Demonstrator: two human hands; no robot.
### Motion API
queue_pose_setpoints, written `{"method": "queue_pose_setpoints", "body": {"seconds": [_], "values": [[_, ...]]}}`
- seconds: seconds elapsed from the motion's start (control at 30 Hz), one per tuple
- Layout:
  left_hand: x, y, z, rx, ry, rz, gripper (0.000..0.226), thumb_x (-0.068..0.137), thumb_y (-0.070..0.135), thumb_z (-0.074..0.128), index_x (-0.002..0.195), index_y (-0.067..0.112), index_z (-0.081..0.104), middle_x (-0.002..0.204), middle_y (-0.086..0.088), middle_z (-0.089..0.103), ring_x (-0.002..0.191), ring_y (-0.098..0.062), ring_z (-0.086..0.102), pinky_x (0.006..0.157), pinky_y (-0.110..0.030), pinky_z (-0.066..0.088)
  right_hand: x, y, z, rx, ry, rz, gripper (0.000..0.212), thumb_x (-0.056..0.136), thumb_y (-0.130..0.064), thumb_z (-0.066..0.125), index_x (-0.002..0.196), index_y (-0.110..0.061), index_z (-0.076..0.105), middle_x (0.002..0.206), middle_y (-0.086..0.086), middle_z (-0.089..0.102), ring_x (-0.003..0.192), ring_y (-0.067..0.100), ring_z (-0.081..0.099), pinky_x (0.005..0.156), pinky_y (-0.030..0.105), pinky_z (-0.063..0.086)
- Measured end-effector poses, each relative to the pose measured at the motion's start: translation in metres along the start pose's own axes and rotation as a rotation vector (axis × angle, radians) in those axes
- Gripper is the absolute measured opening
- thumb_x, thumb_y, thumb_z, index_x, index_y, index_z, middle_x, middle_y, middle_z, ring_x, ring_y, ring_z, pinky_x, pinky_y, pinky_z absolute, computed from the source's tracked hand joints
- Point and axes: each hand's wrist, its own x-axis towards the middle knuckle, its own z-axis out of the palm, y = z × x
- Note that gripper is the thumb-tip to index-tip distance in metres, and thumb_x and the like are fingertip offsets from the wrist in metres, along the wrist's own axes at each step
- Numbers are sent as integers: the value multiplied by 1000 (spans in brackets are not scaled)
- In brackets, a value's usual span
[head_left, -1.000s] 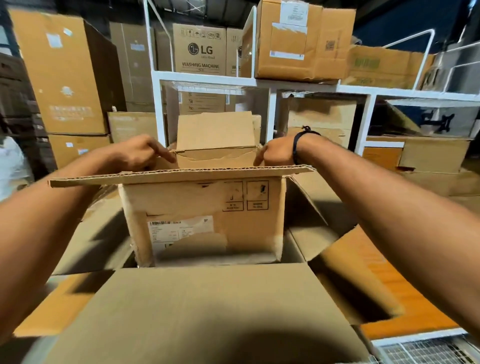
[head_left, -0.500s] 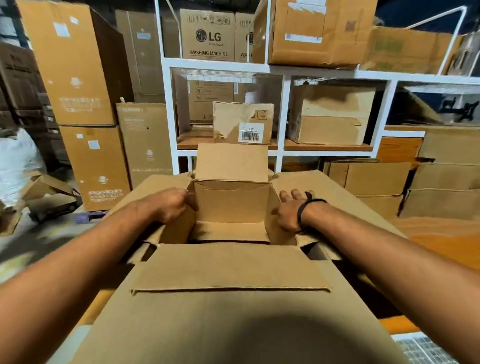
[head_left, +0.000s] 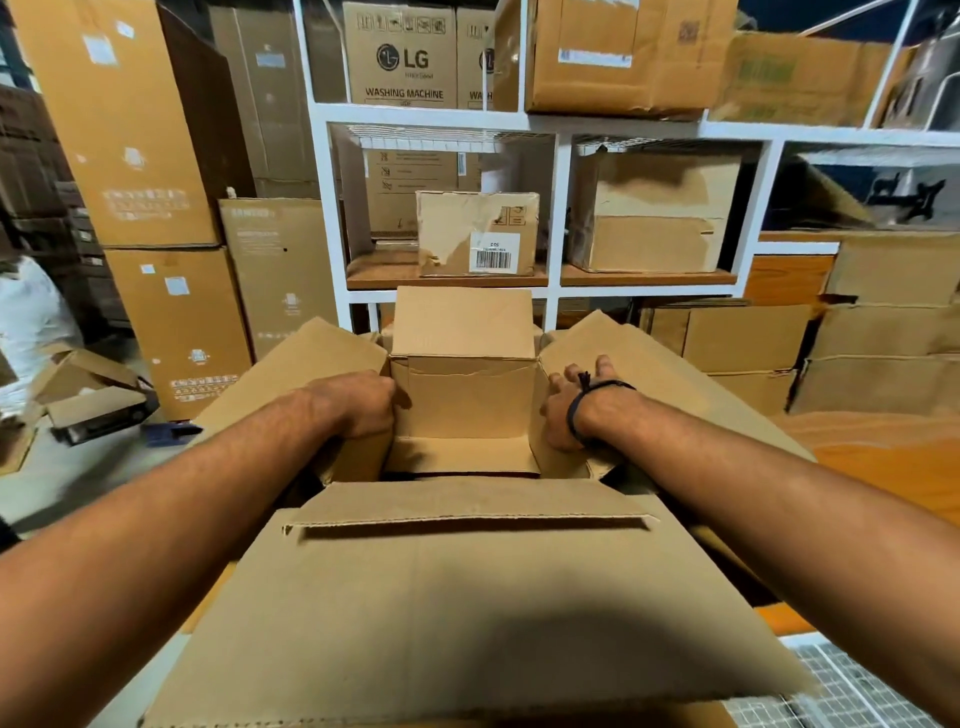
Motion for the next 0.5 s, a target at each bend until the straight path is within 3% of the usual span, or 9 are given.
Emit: {"method": "queue_pose_setpoints", "body": {"seconds": [0.1,0.23,0.37,0.5], "values": [[-2,7,-6,-96,18,21,48,97,34,44,145,32,35,147,-2,43,135,-21,39,113,-37,29,-5,2,-5,-10,20,-50,60,90,-34,44,148,-28,30,160,8,11,147,30,4,111,65,1],[-8,17,-19,-190,27,66,56,96,48,40,147,30,29,150,-3,39,137,-22,36,115,-37,26,-16,3,-12,31,127,-134,60,89,-44,46,147,-34,31,161,6,9,148,28,3,114,61,0],[-25,26,-22,140,11,-10,55,93,54,42,142,30,40,146,4,45,135,-19,40,115,-44,25,-30,3,-13,-67,176,-165,63,88,-58,45,145,-34,34,158,3,21,147,27,12,114,61,4],[-30,15,-9,347,-117,-91,58,89,63,38,139,33,44,147,3,44,139,-18,34,118,-50,9,-26,14,0,-127,40,-111,72,82,-67,50,144,-32,38,154,1,31,145,25,20,114,56,4]]}}
